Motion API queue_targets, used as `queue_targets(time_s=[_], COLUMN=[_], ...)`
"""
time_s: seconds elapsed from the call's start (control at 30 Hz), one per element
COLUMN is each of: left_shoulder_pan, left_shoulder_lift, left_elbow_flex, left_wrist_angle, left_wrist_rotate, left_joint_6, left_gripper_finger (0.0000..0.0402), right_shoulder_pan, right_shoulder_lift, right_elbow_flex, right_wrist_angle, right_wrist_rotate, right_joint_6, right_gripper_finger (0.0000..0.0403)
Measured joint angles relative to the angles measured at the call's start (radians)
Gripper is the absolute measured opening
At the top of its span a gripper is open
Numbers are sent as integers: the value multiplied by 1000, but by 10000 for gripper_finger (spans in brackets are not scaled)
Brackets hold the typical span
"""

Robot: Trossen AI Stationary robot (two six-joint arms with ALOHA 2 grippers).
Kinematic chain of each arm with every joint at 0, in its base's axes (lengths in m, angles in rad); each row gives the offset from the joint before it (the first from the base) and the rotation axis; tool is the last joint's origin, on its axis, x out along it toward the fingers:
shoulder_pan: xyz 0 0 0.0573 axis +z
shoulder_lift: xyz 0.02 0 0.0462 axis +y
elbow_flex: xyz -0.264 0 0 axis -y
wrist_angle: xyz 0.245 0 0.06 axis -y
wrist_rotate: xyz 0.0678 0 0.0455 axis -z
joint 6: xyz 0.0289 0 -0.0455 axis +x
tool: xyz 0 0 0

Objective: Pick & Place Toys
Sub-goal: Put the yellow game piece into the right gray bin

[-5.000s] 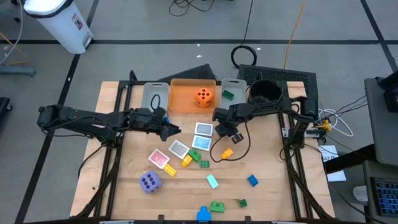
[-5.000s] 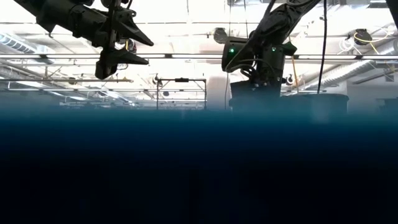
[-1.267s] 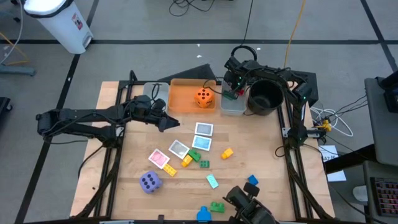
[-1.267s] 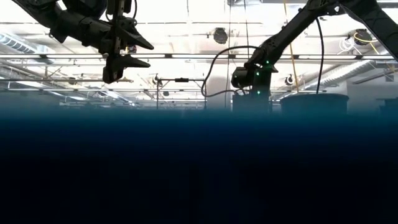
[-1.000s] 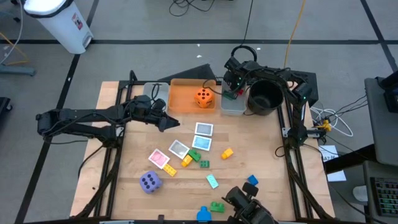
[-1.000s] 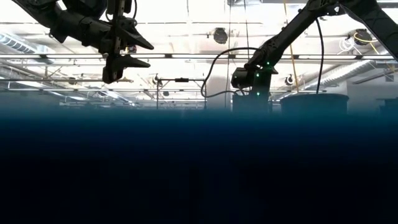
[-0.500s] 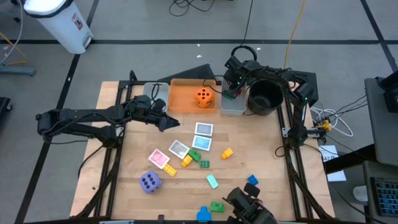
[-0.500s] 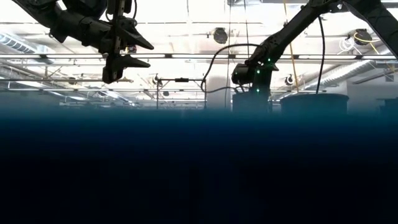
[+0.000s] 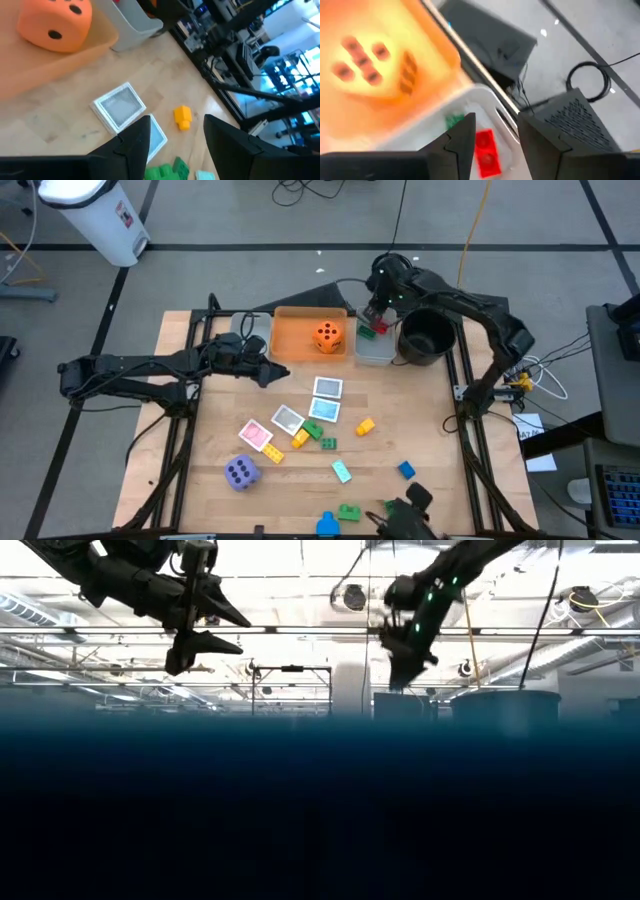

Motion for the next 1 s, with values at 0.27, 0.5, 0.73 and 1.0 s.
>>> queue_targets(time_s=[0.27, 0.5, 0.73, 1.0], left_shoulder_pan=[-19, -84, -185, -350], left_shoulder_lift=[0, 0, 0, 0], left_elbow_flex=[0, 0, 0, 0], left_wrist_angle=[161, 245, 250, 253], left_wrist_rotate=[-27, -170, -242, -377], left_joint_6=[-15, -83, -152, -155], left_gripper_finger=[189, 189, 189, 189], right_shoulder_pan=[107, 288, 519, 739], right_shoulder_lift=[-162, -252, -285, -284], right_elbow_flex=[-33, -262, -598, -812], right_wrist_angle=[49, 347, 884, 1274], right_wrist_rotate=[-59, -267, -448, -386], right_joint_6=[432, 677, 847, 931], right_gripper_finger=[135, 139, 135, 133])
